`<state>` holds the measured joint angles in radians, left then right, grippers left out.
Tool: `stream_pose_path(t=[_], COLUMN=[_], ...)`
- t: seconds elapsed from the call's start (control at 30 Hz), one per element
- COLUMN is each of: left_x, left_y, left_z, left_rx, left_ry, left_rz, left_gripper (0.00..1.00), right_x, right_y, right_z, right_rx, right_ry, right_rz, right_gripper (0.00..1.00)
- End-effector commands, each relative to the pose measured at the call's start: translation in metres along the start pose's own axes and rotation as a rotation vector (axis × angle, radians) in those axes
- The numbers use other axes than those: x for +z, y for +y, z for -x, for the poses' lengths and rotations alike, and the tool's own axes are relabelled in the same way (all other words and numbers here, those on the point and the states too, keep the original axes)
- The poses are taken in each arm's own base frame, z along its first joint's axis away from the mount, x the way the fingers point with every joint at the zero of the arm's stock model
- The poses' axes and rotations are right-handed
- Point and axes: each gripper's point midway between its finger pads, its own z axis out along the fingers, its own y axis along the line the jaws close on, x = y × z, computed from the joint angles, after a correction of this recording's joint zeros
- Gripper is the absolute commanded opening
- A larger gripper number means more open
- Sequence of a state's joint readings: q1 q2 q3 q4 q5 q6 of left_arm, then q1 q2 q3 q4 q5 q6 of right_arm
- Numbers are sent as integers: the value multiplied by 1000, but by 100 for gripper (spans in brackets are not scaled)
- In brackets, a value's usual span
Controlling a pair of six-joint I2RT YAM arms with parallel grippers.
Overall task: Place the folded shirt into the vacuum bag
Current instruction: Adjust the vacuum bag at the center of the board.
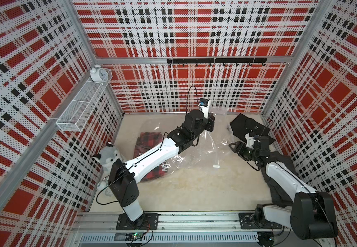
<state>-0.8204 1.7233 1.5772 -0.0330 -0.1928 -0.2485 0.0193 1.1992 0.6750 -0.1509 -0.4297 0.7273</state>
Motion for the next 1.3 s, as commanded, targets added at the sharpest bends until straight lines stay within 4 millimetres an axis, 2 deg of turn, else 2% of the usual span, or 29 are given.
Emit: stream_pose_path(t=[0.0,0.13,0.3,0.4,0.57,0.67,0.83,0.97,1.07,1.13,1.2,1.27], left_x=[22,45,72,79,82,82,77,73,71,70,68,65], left_y=[-11,-33,-57,-59,-57,-55,-49,-48,-46,-43,-39,-35], left_z=[-42,-71,-103,-115,-117,-114,-107,-102,-97,-95,-92,-89], left_rx=[-50,-108,-156,-178,-204,-204,-202,-203,-202,-200,-199,-199], left_ry=[81,138,218,245,261,260,255,247,240,238,235,233], left_rz=[4,-41,-80,-79,-84,-74,-57,-53,-47,-41,-35,-30], left_gripper=[0,0,0,0,0,0,0,0,0,0,0,0], right_x=[-22,-47,-69,-74,-67,-55,-35,-31,-37,-43,-51,-60], right_y=[-21,-21,7,27,46,59,56,63,71,72,69,59], right_z=[6,15,13,1,-33,-64,-104,-124,-125,-121,-114,-103], right_rx=[-36,-47,-98,-138,-186,-231,-261,-273,-286,-289,-293,-287], right_ry=[-46,-92,-119,-82,5,93,178,225,216,195,155,104], right_rz=[-97,-112,-5,103,216,259,215,268,292,284,240,150], right_gripper=[77,78,78,77,74,74,73,53,23,8,0,0])
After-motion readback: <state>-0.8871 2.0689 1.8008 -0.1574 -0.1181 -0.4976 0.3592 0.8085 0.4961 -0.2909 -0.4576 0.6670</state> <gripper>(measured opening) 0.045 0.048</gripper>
